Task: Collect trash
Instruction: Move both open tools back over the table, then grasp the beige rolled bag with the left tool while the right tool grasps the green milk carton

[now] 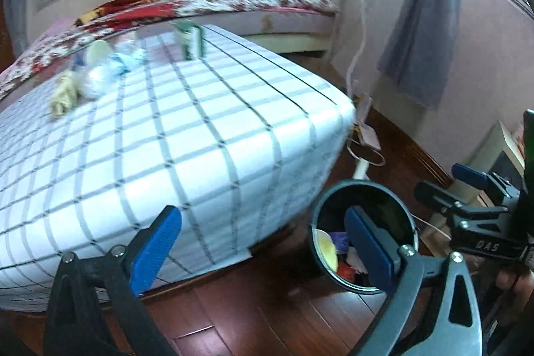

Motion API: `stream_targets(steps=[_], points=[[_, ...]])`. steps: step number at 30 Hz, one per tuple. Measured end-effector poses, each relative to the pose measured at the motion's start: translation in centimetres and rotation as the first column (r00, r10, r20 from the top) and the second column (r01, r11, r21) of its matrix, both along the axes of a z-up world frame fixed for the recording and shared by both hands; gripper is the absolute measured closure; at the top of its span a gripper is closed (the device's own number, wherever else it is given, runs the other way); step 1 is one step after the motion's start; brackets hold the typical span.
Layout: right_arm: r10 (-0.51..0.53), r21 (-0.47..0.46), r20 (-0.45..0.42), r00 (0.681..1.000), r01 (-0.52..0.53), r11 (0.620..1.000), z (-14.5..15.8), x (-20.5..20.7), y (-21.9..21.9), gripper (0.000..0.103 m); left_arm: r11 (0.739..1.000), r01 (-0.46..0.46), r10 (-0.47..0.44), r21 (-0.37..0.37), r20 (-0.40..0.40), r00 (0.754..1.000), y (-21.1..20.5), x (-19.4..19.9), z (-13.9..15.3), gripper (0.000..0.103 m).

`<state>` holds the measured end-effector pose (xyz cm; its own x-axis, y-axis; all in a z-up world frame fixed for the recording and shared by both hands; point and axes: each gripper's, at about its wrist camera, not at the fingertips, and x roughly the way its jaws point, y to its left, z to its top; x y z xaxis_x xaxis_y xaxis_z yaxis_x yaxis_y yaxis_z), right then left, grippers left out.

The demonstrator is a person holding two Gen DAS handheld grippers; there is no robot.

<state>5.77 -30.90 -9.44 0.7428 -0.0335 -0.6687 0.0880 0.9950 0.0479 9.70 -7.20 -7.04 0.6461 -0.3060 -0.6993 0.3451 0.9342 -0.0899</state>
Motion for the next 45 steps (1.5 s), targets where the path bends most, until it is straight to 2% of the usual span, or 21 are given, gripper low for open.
stream_targets(steps=[4,9,11,13,16,19,21,23,27,32,34,38,43,45], points=[[0.077,0.032,0.061,0.995,-0.079,0.996,2.2,1.4,2.4,0.000,0.998,-0.062,0.062,-0.018,0.023,0.998,3.5,1.1,1.4,0.004],[0.154,0.009,0.108,0.982,-0.156,0.988,4.9,4.0,6.3,0.000,0.987,-0.149,0.153,-0.057,0.067,0.986,8.7,2.6,2.9,0.006],[0.192,-0.001,0.108,0.975,-0.193,0.981,5.6,5.9,8.4,0.000,0.980,-0.194,0.197,-0.050,0.075,0.978,10.4,3.6,3.1,0.009],[0.216,-0.011,0.114,0.970,-0.216,0.976,6.1,7.3,9.9,0.000,0.968,-0.245,0.248,-0.048,0.070,0.966,12.5,4.8,3.1,0.019],[0.246,-0.018,0.120,0.962,-0.246,0.969,6.6,9.7,12.0,0.000,0.955,-0.292,0.295,-0.052,0.051,0.954,14.7,7.0,2.9,0.028],[0.277,-0.032,0.124,0.953,-0.275,0.961,7.2,12.3,14.0,0.000,0.945,-0.321,0.324,-0.069,0.037,0.945,16.4,8.9,2.8,0.033],[0.297,-0.043,0.125,0.947,-0.294,0.955,7.5,14.0,15.4,0.001,0.941,-0.330,0.333,-0.072,0.032,0.943,17.1,10.1,2.7,0.034],[0.325,-0.042,0.122,0.938,-0.323,0.946,7.6,15.5,16.7,0.003,0.940,-0.335,0.337,-0.064,0.019,0.941,17.6,11.8,2.3,0.042],[0.376,-0.056,0.096,0.922,-0.372,0.927,7.0,18.7,19.4,0.015,0.932,-0.349,0.348,-0.093,-0.029,0.937,19.1,14.4,1.6,0.052],[0.328,-0.074,0.062,0.943,-0.324,0.943,5.9,22.8,20.1,0.017,0.934,-0.349,0.347,-0.080,-0.038,0.937,19.5,16.8,0.8,0.052],[0.307,-0.075,0.036,0.951,-0.304,0.950,5.1,24.8,20.1,0.022,0.933,-0.351,0.347,-0.078,-0.055,0.936,19.7,18.0,0.4,0.052],[0.269,-0.050,-0.012,0.963,-0.269,0.962,3.9,28.9,19.4,0.023,0.935,-0.344,0.334,-0.092,-0.103,0.937,20.3,20.3,-0.4,0.053],[0.258,-0.018,-0.035,0.966,-0.258,0.966,3.4,32.4,18.9,0.028,0.944,-0.320,0.310,-0.083,-0.115,0.944,20.3,21.8,-0.9,0.054],[0.264,-0.016,-0.039,0.964,-0.264,0.964,3.3,33.4,19.1,0.030,0.945,-0.316,0.305,-0.082,-0.123,0.944,20.3,22.1,-1.2,0.059]])
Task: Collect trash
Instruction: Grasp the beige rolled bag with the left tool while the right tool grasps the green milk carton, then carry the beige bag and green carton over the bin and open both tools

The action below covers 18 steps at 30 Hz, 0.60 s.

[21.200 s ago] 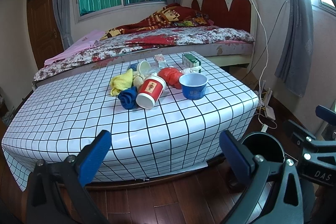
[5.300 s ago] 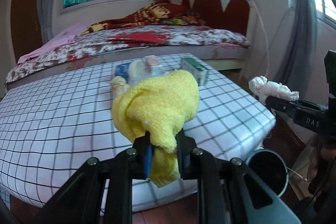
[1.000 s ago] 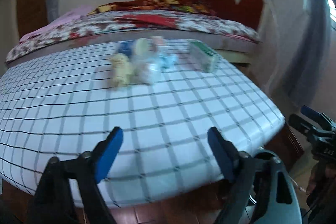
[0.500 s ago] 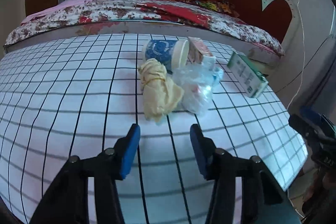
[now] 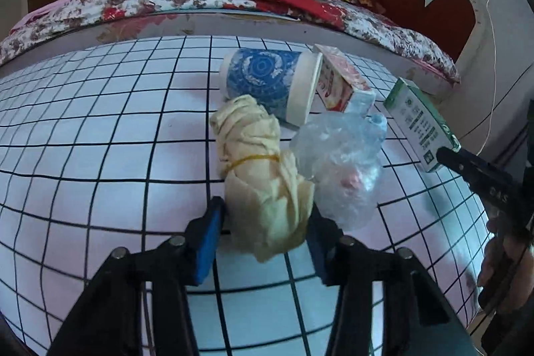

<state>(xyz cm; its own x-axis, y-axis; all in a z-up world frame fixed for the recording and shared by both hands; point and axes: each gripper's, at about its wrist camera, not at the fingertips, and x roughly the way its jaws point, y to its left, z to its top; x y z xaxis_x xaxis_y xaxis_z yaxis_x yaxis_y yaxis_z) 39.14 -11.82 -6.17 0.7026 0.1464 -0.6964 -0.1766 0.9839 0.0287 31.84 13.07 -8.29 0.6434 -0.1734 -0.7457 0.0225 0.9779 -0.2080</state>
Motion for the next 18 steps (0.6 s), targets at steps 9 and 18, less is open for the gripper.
stream_targets(steps=[9,18], points=[[0.020,-0.001,-0.031,0.999,-0.020,1.000,-0.7,1.7,0.4,0.063,1.000,-0.001,0.001,-0.007,0.013,1.000,0.8,0.5,-0.1,0.089],[0.052,-0.010,0.050,0.997,-0.051,0.999,0.6,-3.5,-0.5,0.064,0.998,-0.005,-0.001,0.057,0.097,0.995,0.9,-3.2,1.5,0.090]])
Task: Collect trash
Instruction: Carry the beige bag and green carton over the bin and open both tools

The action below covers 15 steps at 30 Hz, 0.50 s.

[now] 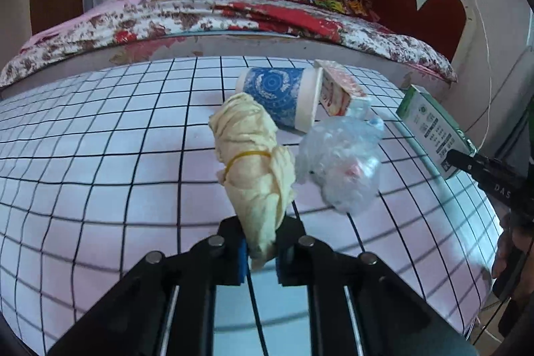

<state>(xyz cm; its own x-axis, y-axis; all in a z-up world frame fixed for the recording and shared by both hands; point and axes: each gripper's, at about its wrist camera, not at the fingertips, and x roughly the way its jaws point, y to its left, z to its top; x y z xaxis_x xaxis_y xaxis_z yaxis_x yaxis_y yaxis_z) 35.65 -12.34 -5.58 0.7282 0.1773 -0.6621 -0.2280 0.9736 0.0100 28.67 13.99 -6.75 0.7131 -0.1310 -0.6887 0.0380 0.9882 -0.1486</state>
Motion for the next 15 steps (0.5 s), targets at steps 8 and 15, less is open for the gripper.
stream_targets(steps=[8,15], points=[[-0.002,0.019,0.033,0.999,0.001,1.000,0.9,-5.5,-1.9,0.064,1.000,0.007,-0.007,-0.008,0.040,0.999,-1.3,-4.4,1.3,0.090],[-0.010,0.026,0.078,0.997,0.008,1.000,2.5,-12.2,-4.3,0.064,0.999,0.041,-0.040,-0.007,0.070,0.997,-4.0,-8.5,2.2,0.090]])
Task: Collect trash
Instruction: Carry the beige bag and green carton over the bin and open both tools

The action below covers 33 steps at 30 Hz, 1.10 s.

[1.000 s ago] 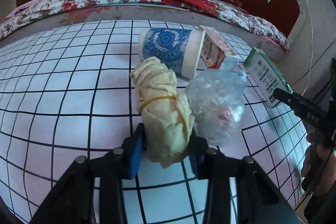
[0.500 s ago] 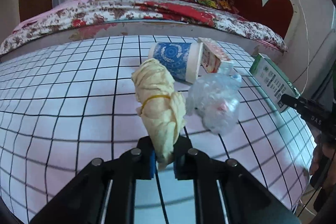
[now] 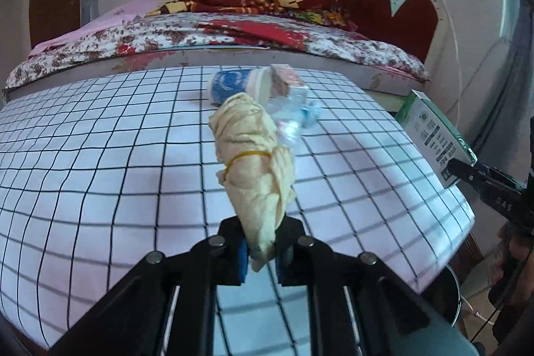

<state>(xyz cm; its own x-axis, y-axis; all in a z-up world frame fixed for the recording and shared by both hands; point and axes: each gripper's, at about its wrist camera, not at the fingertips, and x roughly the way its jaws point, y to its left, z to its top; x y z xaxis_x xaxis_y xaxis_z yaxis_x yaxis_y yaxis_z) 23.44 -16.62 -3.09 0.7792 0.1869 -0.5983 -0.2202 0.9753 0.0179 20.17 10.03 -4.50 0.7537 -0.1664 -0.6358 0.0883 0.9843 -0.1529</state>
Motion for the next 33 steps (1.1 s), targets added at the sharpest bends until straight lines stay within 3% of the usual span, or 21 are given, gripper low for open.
stream_targets(steps=[4,13,24,33], points=[[-0.013,0.002,0.015,1.000,0.013,1.000,0.6,-3.9,-1.4,0.064,0.999,0.016,-0.018,0.035,0.041,0.999,-1.8,-2.3,0.7,0.090],[-0.073,-0.009,0.041,0.997,0.073,0.997,1.7,-11.6,-5.0,0.064,0.996,0.082,-0.084,0.036,0.065,0.994,-5.5,-5.8,1.9,0.090],[-0.163,0.002,0.064,0.985,0.163,0.987,2.5,-15.6,-8.8,0.064,0.985,0.169,-0.171,0.032,0.068,0.983,-9.9,-8.2,2.1,0.091],[-0.242,-0.002,0.023,0.970,0.242,0.970,0.5,-18.2,-12.8,0.064,0.961,0.272,-0.276,0.055,0.062,0.959,-14.3,-9.5,1.6,0.091]])
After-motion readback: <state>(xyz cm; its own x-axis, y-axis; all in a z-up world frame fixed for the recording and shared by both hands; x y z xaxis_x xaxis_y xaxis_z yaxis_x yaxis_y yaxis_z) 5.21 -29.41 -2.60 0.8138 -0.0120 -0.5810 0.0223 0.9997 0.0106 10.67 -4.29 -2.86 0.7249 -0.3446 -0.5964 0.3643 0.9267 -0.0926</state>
